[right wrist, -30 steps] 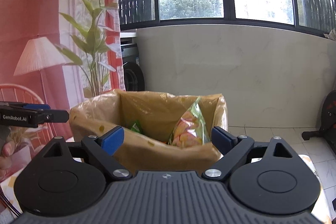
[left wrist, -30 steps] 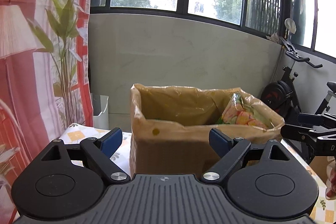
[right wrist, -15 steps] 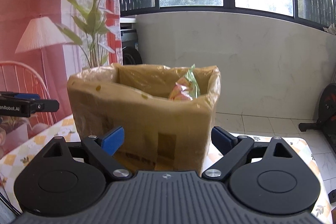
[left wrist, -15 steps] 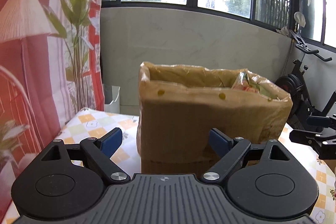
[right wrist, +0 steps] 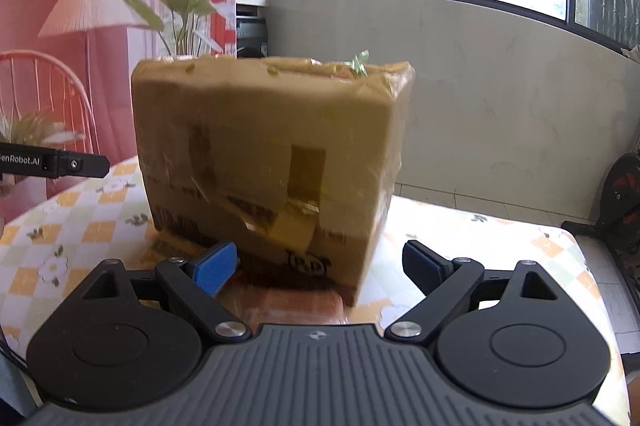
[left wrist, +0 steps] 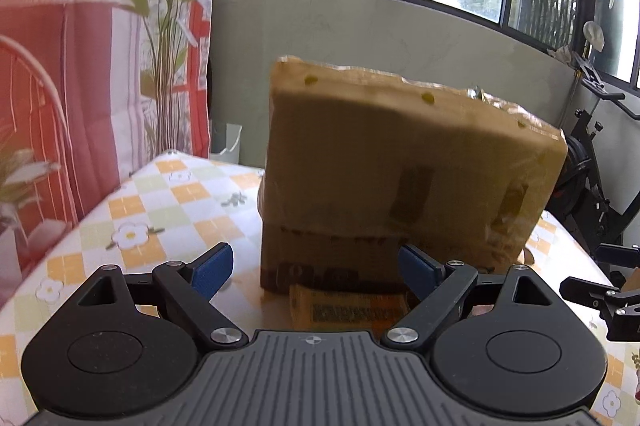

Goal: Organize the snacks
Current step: 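Move both tools back down to the snacks in front of the box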

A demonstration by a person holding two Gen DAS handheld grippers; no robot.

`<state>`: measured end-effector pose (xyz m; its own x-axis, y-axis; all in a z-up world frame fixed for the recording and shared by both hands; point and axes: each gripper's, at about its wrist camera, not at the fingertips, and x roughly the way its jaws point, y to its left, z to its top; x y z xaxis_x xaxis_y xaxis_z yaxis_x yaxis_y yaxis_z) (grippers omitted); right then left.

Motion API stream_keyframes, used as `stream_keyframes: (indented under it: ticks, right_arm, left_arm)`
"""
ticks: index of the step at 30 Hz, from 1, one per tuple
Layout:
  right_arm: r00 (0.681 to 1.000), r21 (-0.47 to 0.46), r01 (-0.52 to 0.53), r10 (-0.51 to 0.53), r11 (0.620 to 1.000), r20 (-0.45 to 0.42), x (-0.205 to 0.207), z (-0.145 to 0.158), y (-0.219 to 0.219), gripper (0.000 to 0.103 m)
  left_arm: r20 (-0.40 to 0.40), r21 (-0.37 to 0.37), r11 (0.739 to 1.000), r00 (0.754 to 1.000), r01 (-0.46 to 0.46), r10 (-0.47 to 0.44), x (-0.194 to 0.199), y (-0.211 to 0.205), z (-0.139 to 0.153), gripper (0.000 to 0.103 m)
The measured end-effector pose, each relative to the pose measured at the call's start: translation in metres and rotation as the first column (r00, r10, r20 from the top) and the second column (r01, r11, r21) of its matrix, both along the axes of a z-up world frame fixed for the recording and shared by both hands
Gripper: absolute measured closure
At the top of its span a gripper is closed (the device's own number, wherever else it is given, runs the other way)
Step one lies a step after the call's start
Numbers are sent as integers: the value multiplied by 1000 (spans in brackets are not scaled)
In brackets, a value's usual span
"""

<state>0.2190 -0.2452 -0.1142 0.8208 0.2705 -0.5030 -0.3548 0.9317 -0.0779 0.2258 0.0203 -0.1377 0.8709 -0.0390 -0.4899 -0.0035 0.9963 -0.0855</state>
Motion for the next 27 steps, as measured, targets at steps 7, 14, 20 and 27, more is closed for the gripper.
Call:
stream_keyframes:
  ticks: [7,14,20,27]
  right_arm:
    - [999,21,28,-27,999,-30,-10,-21,-18,11]
    - [995,23,36,-34,999,-99,-20,-48,-35,12]
    - [985,50,24,-15,998,-173,-29,-68,-41,13]
    - [982,31,38,-32,999,-184,-36,-77,-45,19]
  left_arm:
    - [-40,-9,1000,999,23,-24,-11,-10,-18,12]
    - [-67,3,999,997,44,-44,-16,-19,-27,12]
    - [-104,-10,997,992,76,-76,-17,-29,-38,13]
    - [-138,-10,992,982,127,-127,-18,-42,-50,16]
